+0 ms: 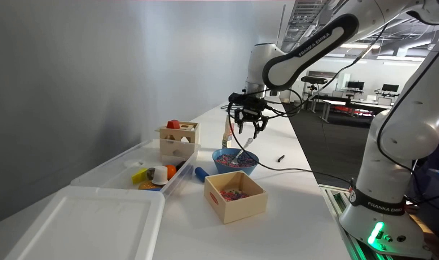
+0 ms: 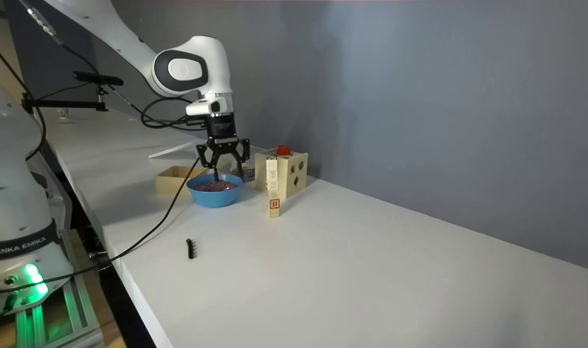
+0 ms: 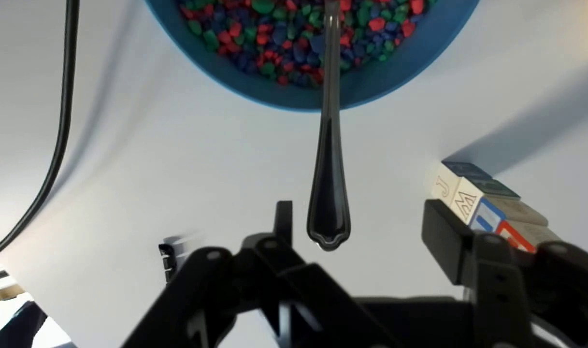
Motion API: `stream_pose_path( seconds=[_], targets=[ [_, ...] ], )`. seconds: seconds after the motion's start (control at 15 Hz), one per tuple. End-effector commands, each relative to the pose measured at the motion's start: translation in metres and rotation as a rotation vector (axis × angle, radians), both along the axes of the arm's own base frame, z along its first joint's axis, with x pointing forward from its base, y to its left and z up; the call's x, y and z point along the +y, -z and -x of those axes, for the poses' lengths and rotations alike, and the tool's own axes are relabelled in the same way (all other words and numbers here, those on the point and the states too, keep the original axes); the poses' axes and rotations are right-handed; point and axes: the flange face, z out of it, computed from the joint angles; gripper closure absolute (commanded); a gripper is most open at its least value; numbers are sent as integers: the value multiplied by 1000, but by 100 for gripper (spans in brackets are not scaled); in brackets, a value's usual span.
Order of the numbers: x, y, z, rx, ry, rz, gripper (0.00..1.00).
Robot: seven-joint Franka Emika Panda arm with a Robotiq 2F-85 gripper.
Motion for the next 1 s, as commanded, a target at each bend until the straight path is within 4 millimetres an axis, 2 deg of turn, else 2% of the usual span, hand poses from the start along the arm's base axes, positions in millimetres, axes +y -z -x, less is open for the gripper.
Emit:
stream_pose_path(
  seconds=[0.0,0.27,0.73,0.8,0.87,0.93],
  targets=[
    [14,13,-3,59,-2,107,1],
    [29,33,-8,100,-2,222,0],
    [30,66,-16,136,43,366,0],
    [31,69,-16,138,46,376,25],
    [32,72,-16,143,44,382,26],
    [33,75,-16,142,42,389,32]
  ],
)
